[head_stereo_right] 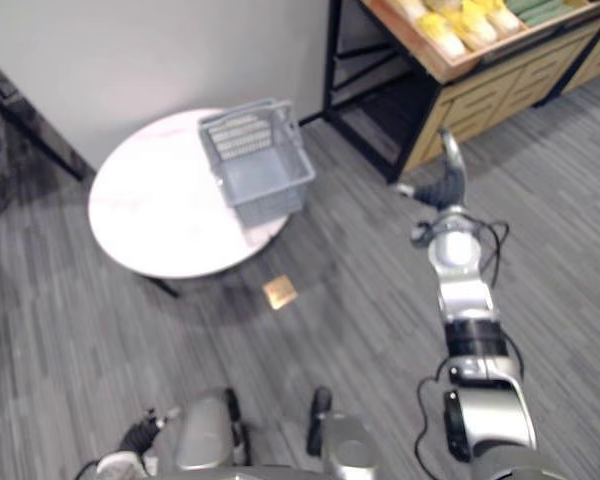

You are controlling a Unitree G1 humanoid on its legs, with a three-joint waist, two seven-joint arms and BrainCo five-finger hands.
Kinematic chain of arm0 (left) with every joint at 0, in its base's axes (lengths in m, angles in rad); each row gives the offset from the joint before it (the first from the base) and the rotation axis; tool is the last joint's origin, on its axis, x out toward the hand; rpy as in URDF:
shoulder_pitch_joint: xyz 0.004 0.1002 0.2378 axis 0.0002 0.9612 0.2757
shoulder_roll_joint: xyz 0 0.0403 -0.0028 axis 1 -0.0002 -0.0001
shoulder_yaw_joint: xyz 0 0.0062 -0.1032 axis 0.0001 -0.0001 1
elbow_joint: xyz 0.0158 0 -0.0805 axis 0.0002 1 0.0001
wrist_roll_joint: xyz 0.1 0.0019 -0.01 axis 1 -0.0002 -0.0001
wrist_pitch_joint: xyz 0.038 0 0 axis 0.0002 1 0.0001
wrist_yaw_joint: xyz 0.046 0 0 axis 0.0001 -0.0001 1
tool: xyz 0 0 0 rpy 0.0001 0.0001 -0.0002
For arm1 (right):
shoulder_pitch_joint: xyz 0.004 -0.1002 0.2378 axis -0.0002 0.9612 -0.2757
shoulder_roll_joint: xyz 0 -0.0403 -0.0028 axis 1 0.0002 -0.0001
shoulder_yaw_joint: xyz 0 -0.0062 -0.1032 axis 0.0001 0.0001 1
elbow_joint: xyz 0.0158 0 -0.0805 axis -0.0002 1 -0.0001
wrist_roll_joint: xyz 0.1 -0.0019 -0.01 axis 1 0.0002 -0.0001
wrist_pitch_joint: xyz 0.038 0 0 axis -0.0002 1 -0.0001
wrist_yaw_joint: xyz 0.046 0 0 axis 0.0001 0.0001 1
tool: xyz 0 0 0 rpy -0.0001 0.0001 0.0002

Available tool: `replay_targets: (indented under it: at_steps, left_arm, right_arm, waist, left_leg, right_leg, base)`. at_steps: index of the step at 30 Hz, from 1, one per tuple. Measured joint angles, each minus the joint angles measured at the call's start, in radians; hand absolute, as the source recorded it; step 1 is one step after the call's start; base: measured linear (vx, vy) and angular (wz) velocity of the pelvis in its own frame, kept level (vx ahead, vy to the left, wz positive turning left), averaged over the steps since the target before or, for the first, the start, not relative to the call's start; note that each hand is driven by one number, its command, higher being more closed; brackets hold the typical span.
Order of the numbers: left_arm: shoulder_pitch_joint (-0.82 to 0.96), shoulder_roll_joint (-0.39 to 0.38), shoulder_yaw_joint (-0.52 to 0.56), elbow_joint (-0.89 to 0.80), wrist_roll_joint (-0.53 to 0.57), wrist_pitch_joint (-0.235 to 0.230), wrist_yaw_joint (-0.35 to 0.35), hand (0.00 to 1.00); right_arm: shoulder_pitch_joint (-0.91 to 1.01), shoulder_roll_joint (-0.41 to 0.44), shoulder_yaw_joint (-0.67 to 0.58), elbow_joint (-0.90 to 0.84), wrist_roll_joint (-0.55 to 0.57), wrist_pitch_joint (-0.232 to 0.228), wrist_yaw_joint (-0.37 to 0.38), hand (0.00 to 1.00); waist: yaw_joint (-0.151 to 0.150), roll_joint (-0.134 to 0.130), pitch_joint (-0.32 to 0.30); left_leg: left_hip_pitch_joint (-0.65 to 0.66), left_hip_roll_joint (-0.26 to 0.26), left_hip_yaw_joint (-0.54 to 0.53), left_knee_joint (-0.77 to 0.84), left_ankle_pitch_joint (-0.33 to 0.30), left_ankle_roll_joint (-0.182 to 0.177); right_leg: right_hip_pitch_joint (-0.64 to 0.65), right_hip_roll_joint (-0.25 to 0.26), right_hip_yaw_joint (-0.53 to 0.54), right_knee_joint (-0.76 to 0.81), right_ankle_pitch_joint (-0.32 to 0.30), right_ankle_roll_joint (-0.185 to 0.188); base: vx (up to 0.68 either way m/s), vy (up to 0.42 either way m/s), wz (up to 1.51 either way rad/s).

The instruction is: Pick vegetable in the basket

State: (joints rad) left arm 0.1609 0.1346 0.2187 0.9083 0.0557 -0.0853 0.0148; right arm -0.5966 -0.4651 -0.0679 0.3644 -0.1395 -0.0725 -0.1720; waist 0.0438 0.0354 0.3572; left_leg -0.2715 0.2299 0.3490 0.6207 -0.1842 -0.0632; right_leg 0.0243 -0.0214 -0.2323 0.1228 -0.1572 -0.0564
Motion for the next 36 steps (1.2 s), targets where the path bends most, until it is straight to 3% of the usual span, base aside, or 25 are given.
replay_targets:
  at_steps: [1,2,3,4,5,6,8,10,11,12,13,14,16,20,27,32,36]
  left_arm:
    - [0.002,-0.007,0.0,0.0,0.0,0.0,0.0,0.0]
    - [0.004,-0.018,-0.002,0.0,0.0,0.0,0.0,0.0]
    - [0.013,-0.027,-0.009,0.0,0.001,0.0,-0.001,0.0]
    - [0.018,-0.033,-0.012,0.0,0.001,0.0,-0.001,0.0]
    - [0.014,-0.036,-0.017,0.014,0.003,0.001,-0.003,0.0]
    - [-0.001,-0.039,-0.028,0.027,0.004,0.002,-0.007,0.0]
    - [-0.012,-0.009,-0.053,0.027,0.01,0.002,-0.016,0.0]
    - [-0.034,0.006,-0.054,0.024,0.009,0.0,-0.005,0.0]
    - [-0.051,0.011,-0.055,0.025,0.006,0.0,0.002,0.0]
    - [-0.058,0.022,-0.057,0.016,0.005,-0.005,0.001,0.0]
    - [-0.056,0.026,-0.062,0.01,0.005,-0.008,0.0,0.0]
    - [-0.052,0.047,-0.07,0.004,0.005,-0.017,-0.001,0.0]
    - [-0.055,0.023,-0.076,0.016,0.005,-0.013,-0.002,0.0]
    - [-0.029,-0.013,-0.093,0.009,0.005,-0.015,-0.02,0.0]
    - [-0.047,-0.014,-0.092,0.011,0.006,-0.024,-0.019,0.0]
    - [-0.049,-0.014,-0.096,0.035,0.008,-0.02,-0.02,0.0]
    - [-0.049,-0.01,-0.096,0.032,0.036,-0.021,-0.02,0.0]
  right_arm:
    - [-0.01,-0.021,0.016,0.0,-0.021,-0.003,0.0,0.0]
    - [-0.012,-0.059,0.043,-0.002,-0.038,-0.004,0.0,0.0]
    - [-0.01,-0.078,0.067,-0.006,-0.058,-0.003,0.0,0.0]
    - [-0.01,-0.08,0.078,-0.012,-0.058,-0.003,0.0,0.0]
    - [-0.002,-0.065,0.089,-0.032,-0.079,-0.004,0.006,0.0]
    - [0.015,-0.048,0.096,-0.04,-0.11,-0.003,0.013,0.0]
    - [0.013,-0.038,0.116,-0.041,-0.149,0.004,0.026,0.0]
    - [0.007,-0.027,0.148,-0.042,-0.178,0.004,0.031,0.0]
    - [-0.007,-0.027,0.163,-0.044,-0.179,-0.002,0.038,0.0]
    - [-0.024,-0.029,0.164,-0.05,-0.197,-0.005,0.048,0.0]
    - [-0.032,-0.029,0.165,-0.053,-0.208,-0.004,0.049,0.0]
    - [-0.041,-0.028,0.17,-0.057,-0.211,-0.004,0.05,0.0]
    - [-0.079,-0.031,0.211,-0.034,-0.214,-0.002,0.051,0.0]
    - [-0.093,-0.044,0.269,-0.034,-0.215,-0.002,0.053,0.0]
    - [-0.11,-0.096,0.276,-0.033,-0.217,-0.003,0.055,0.0]
    - [-0.121,-0.041,0.349,0.011,-0.254,-0.008,0.094,0.0]
    - [-0.12,0.004,0.392,0.041,-0.255,-0.026,0.118,0.0]
  waist:
    - [0.0,0.003,-0.003]
    - [0.005,0.014,-0.009]
    - [0.013,0.026,-0.019]
    - [0.018,0.028,-0.022]
    - [0.031,0.01,-0.017]
    - [0.022,-0.019,-0.016]
    - [-0.01,-0.027,-0.011]
    - [-0.008,-0.021,-0.009]
    - [-0.008,-0.011,-0.009]
    - [-0.011,-0.011,-0.012]
    - [-0.011,-0.022,-0.018]
    - [-0.005,-0.076,-0.041]
    - [0.012,-0.062,-0.045]
    - [0.025,-0.029,-0.045]
    - [0.012,-0.005,-0.046]
    - [0.039,0.0,-0.046]
    - [0.041,0.001,-0.046]
  left_leg:
    - [0.002,-0.031,0.063,-0.153,0.023,0.005]
    - [0.009,-0.057,0.161,-0.298,0.081,0.035]
    - [0.026,-0.069,0.238,-0.376,0.126,0.062]
    - [0.041,-0.073,0.258,-0.397,0.139,0.076]
    - [0.076,-0.101,0.263,-0.429,0.167,0.188]
    - [0.126,-0.16,0.235,-0.478,0.163,0.188]
    - [0.203,-0.211,0.164,-0.517,0.152,0.193]
    - [0.261,-0.208,0.108,-0.516,0.15,0.192]
    - [0.283,-0.194,0.07,-0.517,0.15,0.192]
    - [0.291,-0.187,0.044,-0.521,0.146,0.158]
    - [0.295,-0.193,0.042,-0.528,0.139,0.13]
    - [0.297,-0.226,0.042,-0.535,0.11,0.084]
    - [0.292,-0.193,0.021,-0.542,0.101,0.038]
    - [0.289,-0.108,0.016,-0.556,0.106,0.008]
    - [0.253,-0.117,-0.092,-0.563,0.113,-0.003]
    - [0.235,-0.128,-0.116,-0.568,0.113,-0.003]
    - [0.201,-0.141,-0.11,-0.577,0.113,-0.002]
  right_leg:
    - [0.023,0.0,-0.01,-0.027,-0.006,0.014]
    - [0.053,0.004,-0.027,-0.041,-0.019,0.048]
    - [0.074,0.006,-0.056,-0.015,-0.052,0.092]
    - [0.073,0.003,-0.075,0.014,-0.078,0.106]
    - [0.039,-0.04,-0.113,0.182,-0.13,0.151]
    - [-0.072,-0.134,-0.133,0.498,-0.117,0.156]
    - [-0.207,-0.214,-0.067,0.824,-0.097,0.156]
    - [-0.245,-0.209,-0.035,0.764,-0.116,0.121]
    - [-0.25,-0.188,-0.016,0.603,-0.117,0.113]
    - [-0.26,-0.167,0.036,0.405,-0.097,0.129]
    - [-0.258,-0.163,0.059,0.291,-0.041,0.135]
    - [-0.271,-0.202,0.091,0.115,0.209,0.143]
    - [-0.274,-0.179,0.072,0.101,0.21,0.131]
    - [-0.206,-0.087,0.029,-0.034,0.231,0.106]
    - [-0.153,-0.104,-0.067,-0.111,0.234,0.11]
    - [-0.127,-0.116,-0.115,-0.143,0.256,0.111]
    - [-0.15,-0.127,-0.118,-0.158,0.28,0.113]
  base:
    - [0.48,0.022,0.01]
    - [0.62,0.072,0.05]
    - [0.58,0.096,-0.02]
    - [0.63,0.133,-0.2]
    - [0.57,0.157,0.09]
    - [0.54,0.166,0.41]
    - [0.53,0.077,1.23]
    - [0.56,-0.121,1.19]
    - [0.42,-0.229,1.21]
    - [0.41,-0.242,1.26]
    - [0.4,-0.253,1.28]
    - [0.41,-0.291,0.97]
    - [0.38,-0.302,0.45]
    - [0.24,-0.187,-0.01]
    - [0.08,0.007,0.4]
    - [-0.04,0.045,0.38]
    - [-0.1,0.042,0.12]
